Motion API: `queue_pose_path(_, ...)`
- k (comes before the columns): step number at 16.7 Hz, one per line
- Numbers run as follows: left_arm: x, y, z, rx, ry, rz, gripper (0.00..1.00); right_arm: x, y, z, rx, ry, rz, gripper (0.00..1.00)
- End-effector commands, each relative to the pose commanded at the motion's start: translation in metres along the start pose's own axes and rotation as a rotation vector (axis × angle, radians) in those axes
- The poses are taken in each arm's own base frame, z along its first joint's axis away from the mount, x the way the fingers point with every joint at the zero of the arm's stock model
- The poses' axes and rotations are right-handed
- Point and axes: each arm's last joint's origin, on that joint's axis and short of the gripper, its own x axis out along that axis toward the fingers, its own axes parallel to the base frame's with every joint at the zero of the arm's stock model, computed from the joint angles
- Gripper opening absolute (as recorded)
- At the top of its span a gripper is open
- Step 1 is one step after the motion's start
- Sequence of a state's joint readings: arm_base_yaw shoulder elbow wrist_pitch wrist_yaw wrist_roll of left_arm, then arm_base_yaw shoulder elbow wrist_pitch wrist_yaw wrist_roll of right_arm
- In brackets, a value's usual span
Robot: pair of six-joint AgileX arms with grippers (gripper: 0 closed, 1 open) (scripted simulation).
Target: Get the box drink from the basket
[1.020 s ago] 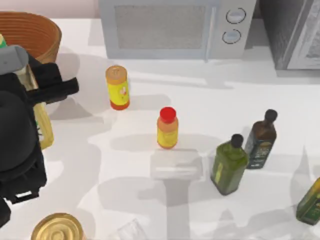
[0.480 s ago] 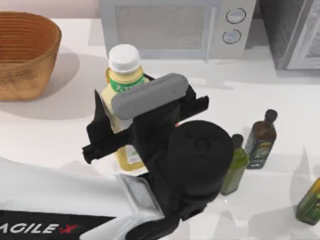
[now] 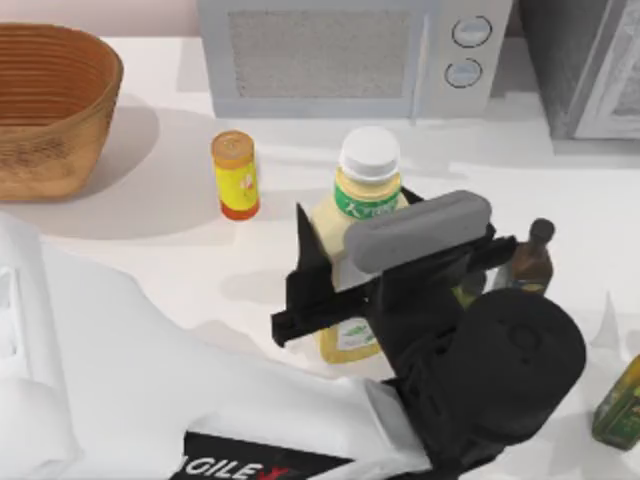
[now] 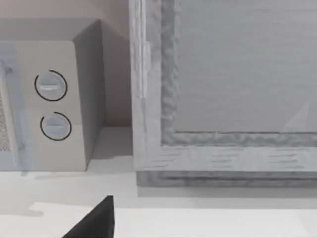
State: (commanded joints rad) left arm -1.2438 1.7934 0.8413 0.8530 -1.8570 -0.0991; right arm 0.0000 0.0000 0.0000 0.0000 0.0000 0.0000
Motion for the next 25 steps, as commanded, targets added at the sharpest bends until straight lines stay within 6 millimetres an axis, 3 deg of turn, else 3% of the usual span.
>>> queue_pose_path(1, 0.0, 0.0, 0.0, 0.0, 0.0, 0.0, 0.0, 0.0, 0.0, 0.0, 0.0, 0.0, 0.0, 1.0)
queue_pose_path(2, -0.009, -0.044, -0.008, 0.035, 0.02, -0.249, 0.0, 0.0, 0.0, 0.0, 0.0, 0.0, 0.0, 1.0)
queue_pose_path(5, 0.003, -0.038, -0.013, 0.013, 0.02, -0.199, 0.0, 0.0, 0.0, 0.0, 0.0, 0.0, 0.0, 1.0)
queue_pose_path(10, 0.038, -0.004, -0.046, 0.009, 0.003, -0.03, 0.0, 0.0, 0.0, 0.0, 0.0, 0.0, 0.0, 1.0)
queue_pose_path(15, 0.042, 0.001, -0.049, 0.0, 0.0, 0.0, 0.0, 0.0, 0.0, 0.0, 0.0, 0.0, 0.0, 1.0)
queue_pose_path(25, 0.042, 0.001, -0.049, 0.0, 0.0, 0.0, 0.75, 0.0, 0.0, 0.0, 0.0, 0.0, 0.0, 1.0)
